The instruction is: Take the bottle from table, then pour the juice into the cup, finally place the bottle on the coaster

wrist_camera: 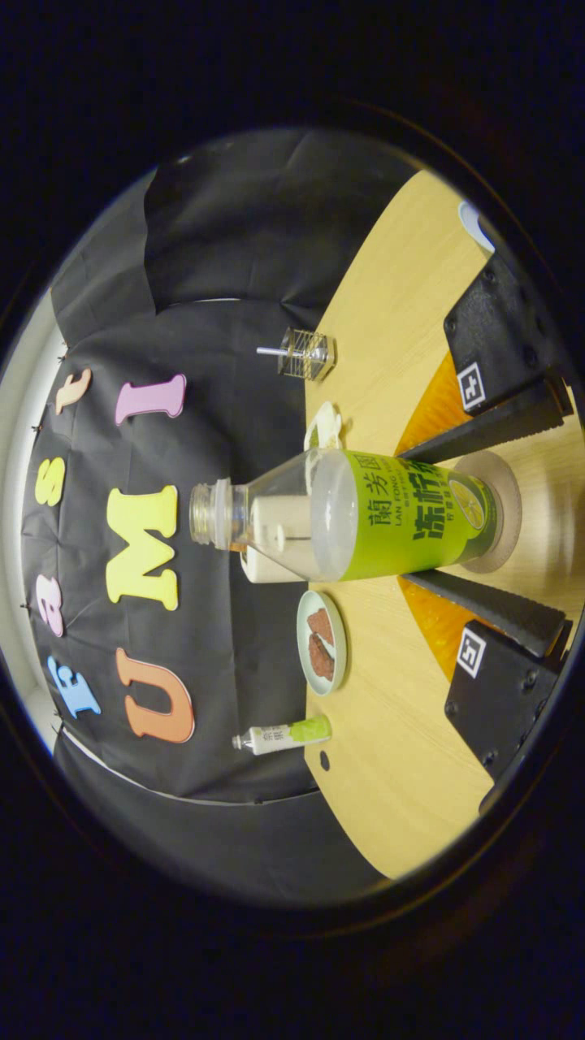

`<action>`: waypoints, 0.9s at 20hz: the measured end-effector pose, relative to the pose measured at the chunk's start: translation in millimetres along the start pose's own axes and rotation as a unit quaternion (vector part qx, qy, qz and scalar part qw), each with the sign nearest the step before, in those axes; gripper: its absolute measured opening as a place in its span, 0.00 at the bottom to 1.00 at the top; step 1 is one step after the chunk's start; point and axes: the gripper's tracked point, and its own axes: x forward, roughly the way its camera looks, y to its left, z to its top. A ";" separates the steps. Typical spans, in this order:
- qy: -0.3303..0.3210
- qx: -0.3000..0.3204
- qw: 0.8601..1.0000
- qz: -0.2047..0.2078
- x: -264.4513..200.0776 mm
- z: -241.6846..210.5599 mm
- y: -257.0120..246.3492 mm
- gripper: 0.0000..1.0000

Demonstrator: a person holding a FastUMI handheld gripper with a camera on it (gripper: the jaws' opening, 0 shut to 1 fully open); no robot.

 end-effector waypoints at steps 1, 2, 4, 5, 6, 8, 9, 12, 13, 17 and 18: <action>0.001 -0.002 1.000 -0.003 -2.2 0.3 -0.8 0.83; 0.003 -0.003 1.000 -0.007 -2.1 -0.3 -2.3 0.85; 0.005 0.001 1.000 -0.003 -3.4 1.5 -1.5 0.90; 0.002 0.004 1.000 -0.001 -6.3 1.6 -2.6 0.92; 0.001 0.005 1.000 -0.001 -11.3 2.9 -3.3 0.97; -0.001 0.003 1.000 -0.002 -15.6 5.6 -4.0 1.00; -0.002 0.002 1.000 -0.001 -18.0 6.5 -5.2 1.00; -0.005 0.001 1.000 0.001 -32.8 9.7 -7.3 1.00; -0.009 0.003 1.000 -0.001 -39.1 11.6 -8.7 1.00; -0.029 0.000 1.000 0.008 -76.6 21.8 -6.7 1.00; -0.036 -0.006 0.999 0.007 -88.0 25.2 -7.8 1.00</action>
